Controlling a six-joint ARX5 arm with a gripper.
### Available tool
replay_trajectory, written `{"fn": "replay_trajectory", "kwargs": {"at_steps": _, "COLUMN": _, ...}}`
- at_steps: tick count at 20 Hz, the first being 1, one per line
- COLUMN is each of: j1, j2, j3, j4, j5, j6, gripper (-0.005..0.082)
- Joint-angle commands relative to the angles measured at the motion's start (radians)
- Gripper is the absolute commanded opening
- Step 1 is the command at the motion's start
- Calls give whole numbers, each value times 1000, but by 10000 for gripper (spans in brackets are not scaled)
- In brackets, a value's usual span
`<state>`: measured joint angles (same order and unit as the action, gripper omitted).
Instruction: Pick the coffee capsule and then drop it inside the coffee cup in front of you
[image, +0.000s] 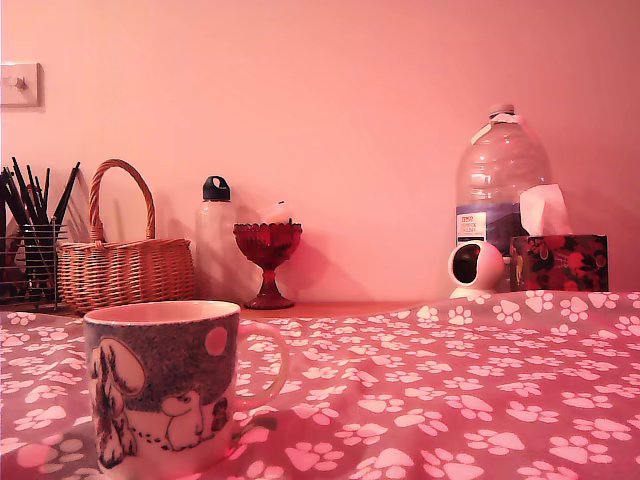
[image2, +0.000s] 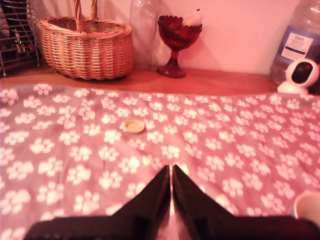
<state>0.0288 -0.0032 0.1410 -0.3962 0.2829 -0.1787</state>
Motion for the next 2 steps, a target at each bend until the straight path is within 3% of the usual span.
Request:
{"fn": "replay_trajectory", "kwargs": {"at_steps": 1, "j1": 2, "j2": -9, "j3": -23, "j4": -5, "j5": -3, "j6": 2, "gripper": -19}}
{"fn": "replay_trajectory", "kwargs": {"at_steps": 2, "j1": 2, "j2": -9, "j3": -23, "j4": -8, "j5": -3, "j6": 2, "gripper": -19}}
